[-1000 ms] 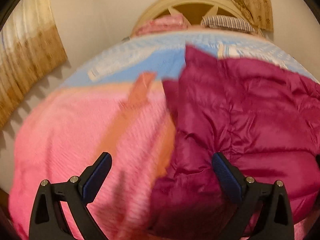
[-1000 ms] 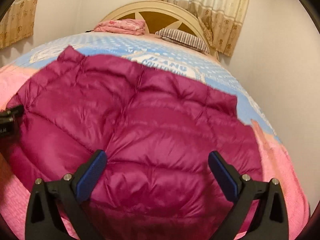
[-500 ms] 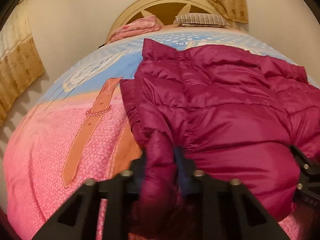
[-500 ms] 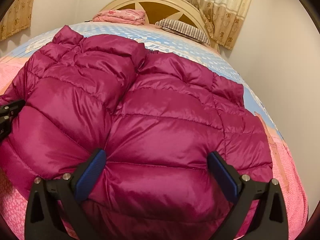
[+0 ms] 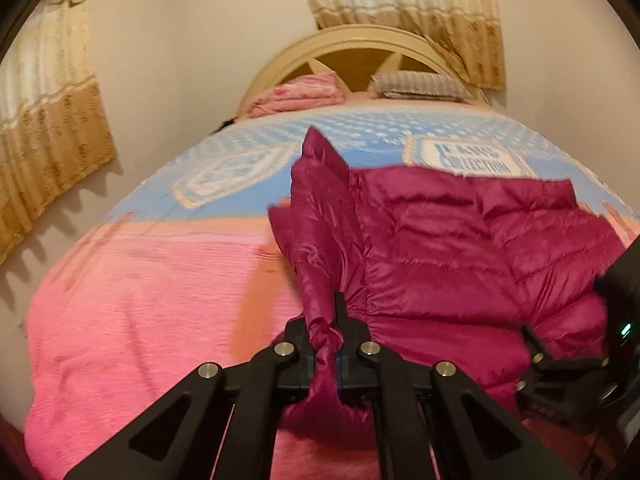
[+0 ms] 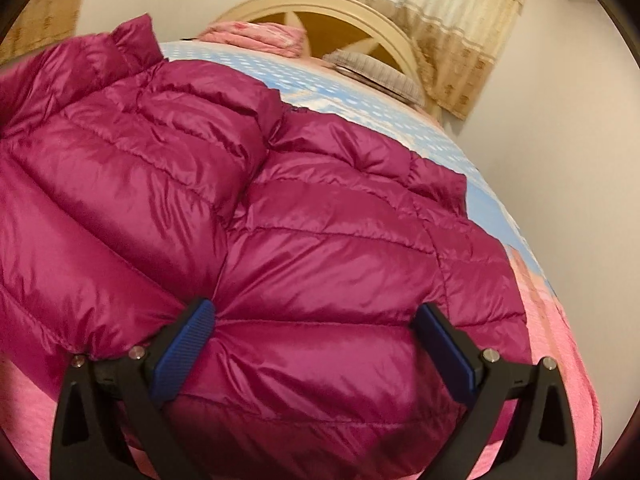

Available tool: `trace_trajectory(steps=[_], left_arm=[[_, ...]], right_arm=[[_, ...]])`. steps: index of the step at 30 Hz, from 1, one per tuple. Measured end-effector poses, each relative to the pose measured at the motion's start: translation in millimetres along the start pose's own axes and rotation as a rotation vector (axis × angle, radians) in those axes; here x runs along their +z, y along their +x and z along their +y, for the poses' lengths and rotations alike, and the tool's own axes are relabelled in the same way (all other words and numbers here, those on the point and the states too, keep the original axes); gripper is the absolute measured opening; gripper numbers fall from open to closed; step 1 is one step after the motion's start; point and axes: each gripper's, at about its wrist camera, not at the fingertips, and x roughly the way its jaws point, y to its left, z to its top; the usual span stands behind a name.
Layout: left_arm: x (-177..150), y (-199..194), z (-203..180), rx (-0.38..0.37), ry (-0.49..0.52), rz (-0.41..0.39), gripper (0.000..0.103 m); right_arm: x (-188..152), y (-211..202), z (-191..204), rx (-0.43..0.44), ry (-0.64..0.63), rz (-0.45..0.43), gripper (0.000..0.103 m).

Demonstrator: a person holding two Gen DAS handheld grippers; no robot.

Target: Fold large clothes

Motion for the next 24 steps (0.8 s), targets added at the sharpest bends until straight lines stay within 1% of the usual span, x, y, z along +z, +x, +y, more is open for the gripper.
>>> trace_trajectory(steps=[2, 4, 5, 6, 7, 9, 10, 11, 13, 15, 16, 18, 19, 21, 22, 24], left_arm=[[4.4, -9.8, 18.5, 0.034, -0.005, -0.015, 0.003], [10.1, -19.3, 30.7, 0.066, -0.007, -0.03, 0.003], [13.8, -24.8, 34.9, 0.073, -0.004, -0.038, 0.003], [16.3, -30.3, 35.1, 0.076, 0.007, -0.046, 0.003], [22.9, -36.7, 34.1, 0.079, 0.02, -0.063, 0.003], [35.4, -46.8, 25.9, 0.064, 0.043, -0.092, 0.003], [42.5, -54.3, 14.3, 0.049, 0.068, -0.117, 0.003], [47.6, -59.5, 4.6, 0.038, 0.085, -0.138, 0.003], [54.7, -67.5, -20.6, 0.009, 0.124, -0.175, 0.003], [65.8, -71.8, -49.5, -0.027, 0.167, -0.21, 0.003], [71.1, -74.3, -69.1, -0.047, 0.195, -0.232, 0.003], [80.7, -74.0, -110.7, -0.085, 0.255, -0.269, 0.003], [82.2, -72.4, -127.1, -0.096, 0.283, -0.278, 0.003], [81.7, -67.6, -167.3, -0.127, 0.345, -0.283, 0.003], [76.2, -61.2, -194.6, -0.143, 0.395, -0.286, 0.003], [63.2, -50.9, -232.5, -0.173, 0.465, -0.273, 0.003]], right_arm=[[2.6, -7.3, 16.2, 0.04, -0.023, -0.015, 0.102], [6.2, -17.9, 31.5, 0.118, -0.056, -0.029, 0.103], [7.2, -22.8, 32.2, 0.157, -0.072, -0.033, 0.102], [9.3, -31.6, 29.4, 0.208, -0.09, -0.04, 0.102], [8.7, -37.1, 23.9, 0.223, -0.088, -0.048, 0.102], [6.8, -53.4, -2.1, 0.233, -0.07, -0.086, 0.102], [5.4, -59.2, -18.3, 0.227, -0.058, -0.1, 0.103], [4.4, -63.7, -35.9, 0.211, -0.041, -0.112, 0.103], [-3.5, -64.3, -84.4, 0.14, 0.015, -0.117, 0.103], [-14.5, -53.1, -132.0, 0.056, 0.074, -0.083, 0.103], [-20.1, -49.2, -146.8, 0.023, 0.096, -0.069, 0.103], [-40.1, -33.2, -194.6, -0.06, 0.164, -0.012, 0.103], [-48.2, -27.8, -212.3, -0.079, 0.195, 0.006, 0.103], [-67.3, -19.0, -245.9, -0.122, 0.253, 0.047, 0.103], [-72.7, -17.1, -255.4, -0.136, 0.268, 0.059, 0.103], [-93.2, -11.7, -280.6, -0.165, 0.311, 0.092, 0.103]])
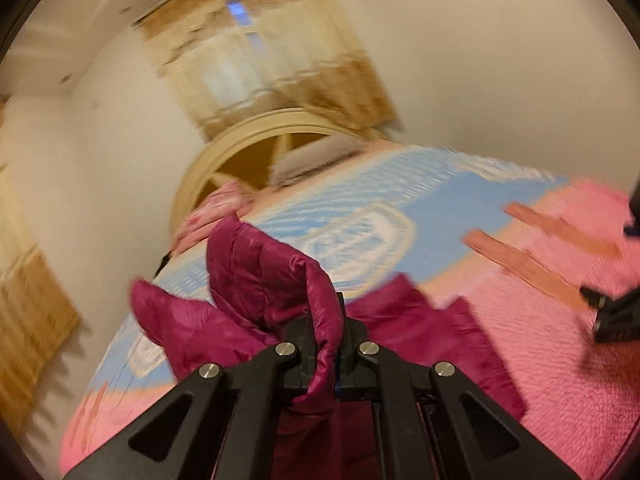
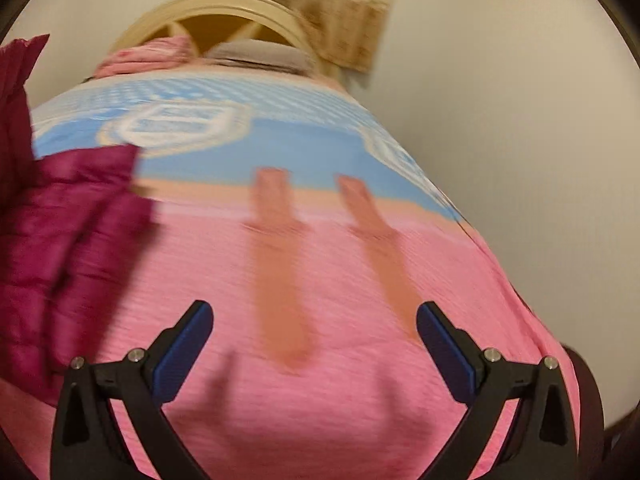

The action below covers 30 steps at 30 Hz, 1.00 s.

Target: Fold large clothes

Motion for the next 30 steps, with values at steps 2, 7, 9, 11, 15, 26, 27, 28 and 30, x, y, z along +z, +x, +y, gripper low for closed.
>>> trace_trajectory(steps=[2, 7, 9, 11, 15, 26, 27, 28, 30], left_arm=[[-2.3, 13.7, -33.2, -0.034, 0.055, 0.018, 0.003], [-28.9, 44.2, -98.7, -0.147, 0.192, 0.095, 0.003], [-33.4, 41.6, -107.8, -0.133, 0.233, 0.083, 0.005], [-31.4, 30.1, -110.2, -0.11, 0.261, 0.051, 0.006], [-11.8, -2.3, -96.7, -0.125, 0.227, -0.014, 0.053], [20.5, -43.9, 35.1, 0.028, -0.051, -0.139, 0.099], [15.3, -36.4, 49.7, 0.067, -0.075, -0.111, 0.099], [8.3, -19.4, 72.3, 0.129, -0.11, -0.054, 0.099], [-7.6, 10.8, 110.7, 0.223, -0.167, 0.05, 0.099]], right_arm=[[-7.6, 5.0, -14.9, -0.017, 0.035, 0.017, 0.103], [-17.8, 9.4, -23.7, -0.03, 0.07, 0.039, 0.103], [-21.9, 14.8, -21.9, -0.022, 0.071, 0.044, 0.103], [-23.8, 18.9, -19.7, -0.017, 0.071, 0.051, 0.103], [-24.7, 33.3, -21.2, -0.009, 0.075, 0.073, 0.103], [-12.3, 16.7, -22.3, 0.02, 0.098, 0.044, 0.099], [-3.3, 7.5, -19.7, 0.041, 0.095, 0.019, 0.099], [3.9, 0.4, -16.7, 0.059, 0.091, -0.004, 0.099], [26.4, -17.2, -7.6, 0.121, 0.089, -0.057, 0.099]])
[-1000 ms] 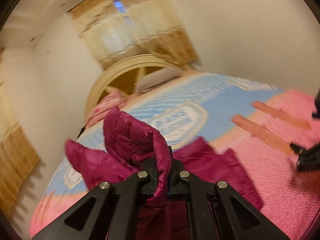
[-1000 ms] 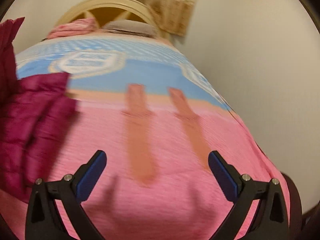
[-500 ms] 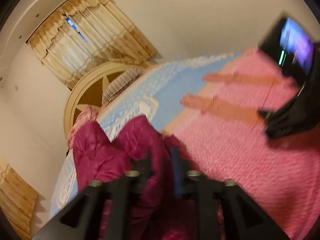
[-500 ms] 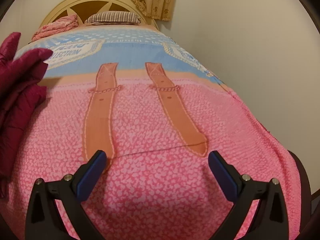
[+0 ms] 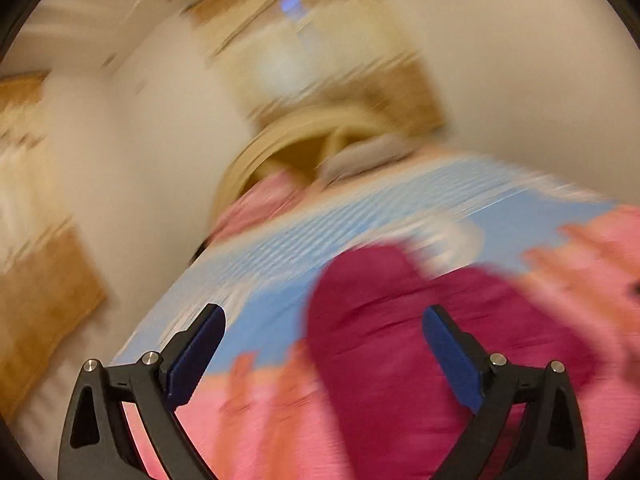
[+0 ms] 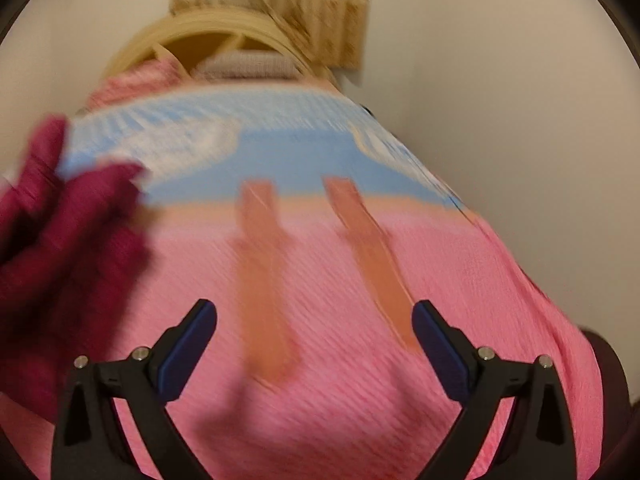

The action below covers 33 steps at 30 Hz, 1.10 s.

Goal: Fold large clothes
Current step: 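Grasp the folded jacket edge with the right tool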

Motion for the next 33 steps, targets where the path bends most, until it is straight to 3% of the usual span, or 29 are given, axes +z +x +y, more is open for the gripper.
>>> trace_trajectory(steps=[2, 5, 8, 12, 15, 18, 20, 22, 26, 28, 33], left_arm=[[-13.8, 46.4, 30.0, 0.117, -0.064, 0.123, 0.099], [-31.6, 88.7, 51.7, 0.166, -0.13, 0.231, 0.099], [-47.4, 113.3, 58.6, 0.167, -0.201, 0.291, 0.099], [-58.5, 129.2, 57.0, 0.109, -0.313, 0.333, 0.099], [-65.5, 137.0, 45.9, 0.094, -0.31, 0.354, 0.099], [-70.1, 142.8, 35.9, 0.072, -0.32, 0.359, 0.099], [-68.8, 142.4, 33.2, 0.063, -0.327, 0.362, 0.099], [-67.1, 141.2, 32.3, 0.051, -0.328, 0.359, 0.099], [-58.4, 135.1, 26.6, 0.06, -0.303, 0.318, 0.099], [-50.6, 130.7, 20.3, 0.071, -0.283, 0.29, 0.099], [-34.1, 122.7, -10.6, 0.049, -0.22, 0.245, 0.099]], right_arm=[[24.8, -7.1, 19.9, 0.061, -0.012, -0.025, 0.099], [59.5, -8.0, 59.3, 0.13, -0.056, -0.042, 0.099], [87.0, -7.2, 101.6, 0.202, -0.097, -0.044, 0.099], [113.4, 0.9, 151.9, 0.319, -0.134, -0.01, 0.099], [121.1, 18.5, 181.4, 0.374, -0.163, 0.042, 0.098], [117.1, 47.2, 206.2, 0.409, -0.2, 0.133, 0.086], [109.4, 61.7, 213.3, 0.431, -0.222, 0.193, 0.068], [97.0, 70.6, 216.9, 0.493, -0.228, 0.24, 0.016], [80.0, 52.0, 209.2, 0.433, -0.283, 0.168, 0.01], [75.8, 44.1, 197.7, 0.358, -0.276, 0.136, 0.009], [63.1, 57.5, 157.9, 0.287, -0.146, 0.153, 0.009]])
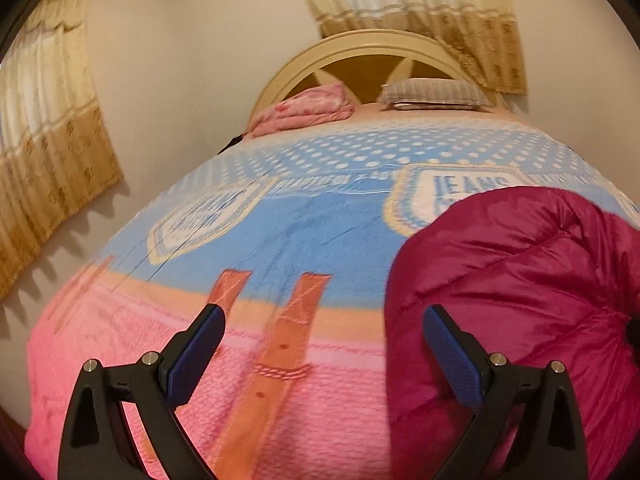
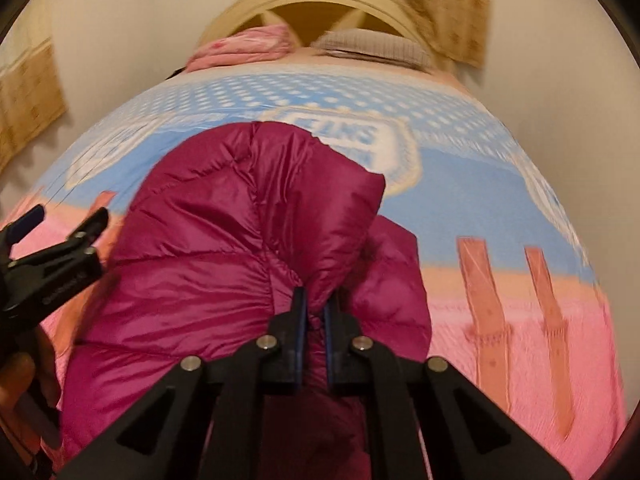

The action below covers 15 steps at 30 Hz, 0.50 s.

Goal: Fold large clothes
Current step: 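Grasp the folded jacket edge with the right tool, then hold the jacket edge with the right tool while the left tool grasps the bundle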

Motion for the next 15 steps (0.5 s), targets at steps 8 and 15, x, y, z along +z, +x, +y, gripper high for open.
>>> trace_trajectory(steps=[8, 15], left_arm=[[-18.7, 4.8, -49.4, 0.082, 0.196, -0.04, 0.099], [-33.4, 9.1, -44.1, 0.06, 0.183, -0.059, 0.099]], right_arm=[[-34.4, 14.7, -29.6, 0.133, 0.193, 0.048, 0.009], [-51.0, 17.6, -23.4, 0.183, 0.223, 0.049, 0.009]])
